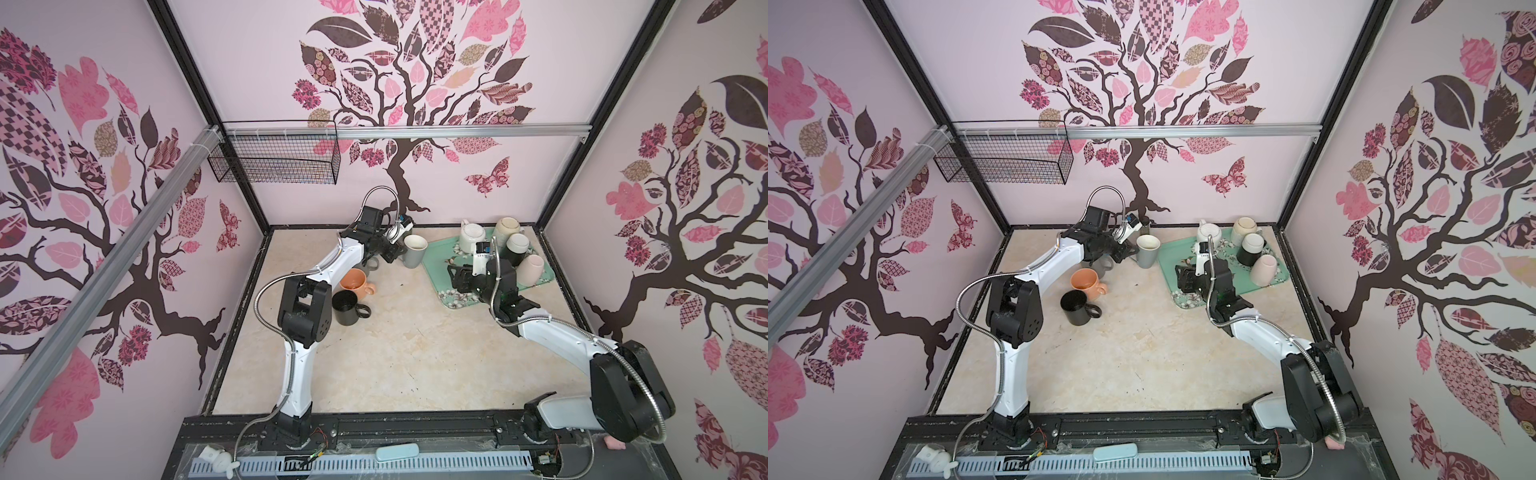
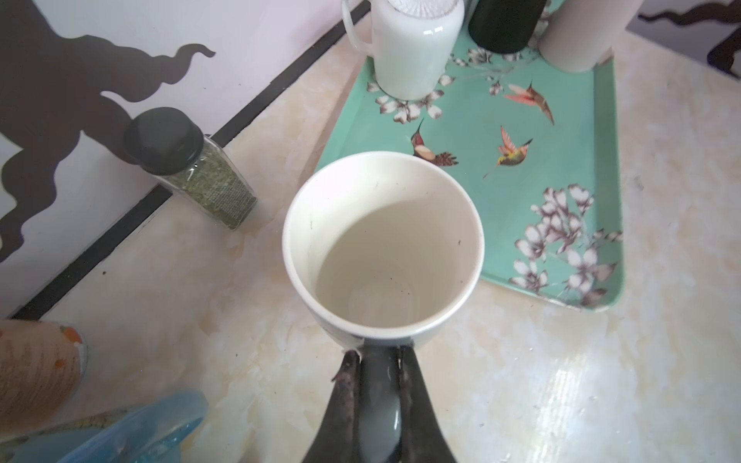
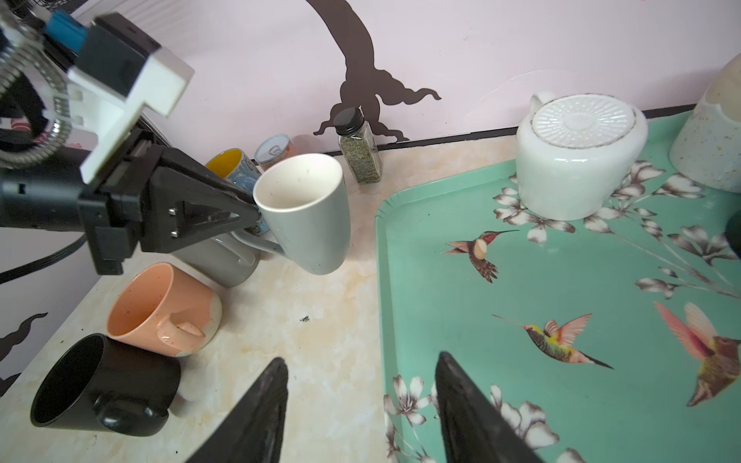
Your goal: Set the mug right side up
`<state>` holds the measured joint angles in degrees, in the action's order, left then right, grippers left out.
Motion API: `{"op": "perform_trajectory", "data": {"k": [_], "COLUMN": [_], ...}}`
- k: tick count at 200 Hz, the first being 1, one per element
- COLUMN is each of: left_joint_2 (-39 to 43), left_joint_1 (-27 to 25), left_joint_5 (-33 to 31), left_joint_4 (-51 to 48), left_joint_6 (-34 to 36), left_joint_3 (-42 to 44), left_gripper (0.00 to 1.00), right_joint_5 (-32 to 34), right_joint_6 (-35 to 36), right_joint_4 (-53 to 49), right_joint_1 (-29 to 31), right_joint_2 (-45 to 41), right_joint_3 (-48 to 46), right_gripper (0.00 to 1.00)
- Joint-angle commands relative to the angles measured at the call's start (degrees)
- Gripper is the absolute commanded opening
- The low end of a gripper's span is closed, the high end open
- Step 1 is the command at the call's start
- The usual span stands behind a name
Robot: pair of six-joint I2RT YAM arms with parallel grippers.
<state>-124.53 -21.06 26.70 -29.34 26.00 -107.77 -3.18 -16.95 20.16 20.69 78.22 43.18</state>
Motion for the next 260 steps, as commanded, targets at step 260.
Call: {"op": "perform_trajectory", "data": {"k": [260], "left_joint_2": [-10.99], "left_joint_1": [8.27], "left_joint_5": [6.41], "left_joint_4": [11.72], "left_joint_6": [16.91], "left_joint_3": [-8.51], "left_gripper": [0.28], "right_joint_5": [4.19], "right_joint_6": [-3.62], "right_joint_4": [-18.20], "right_joint_1": [-6.22], "right_joint_2": [13.06], "right_joint_3": [21.74], "right_gripper": [0.63]}}
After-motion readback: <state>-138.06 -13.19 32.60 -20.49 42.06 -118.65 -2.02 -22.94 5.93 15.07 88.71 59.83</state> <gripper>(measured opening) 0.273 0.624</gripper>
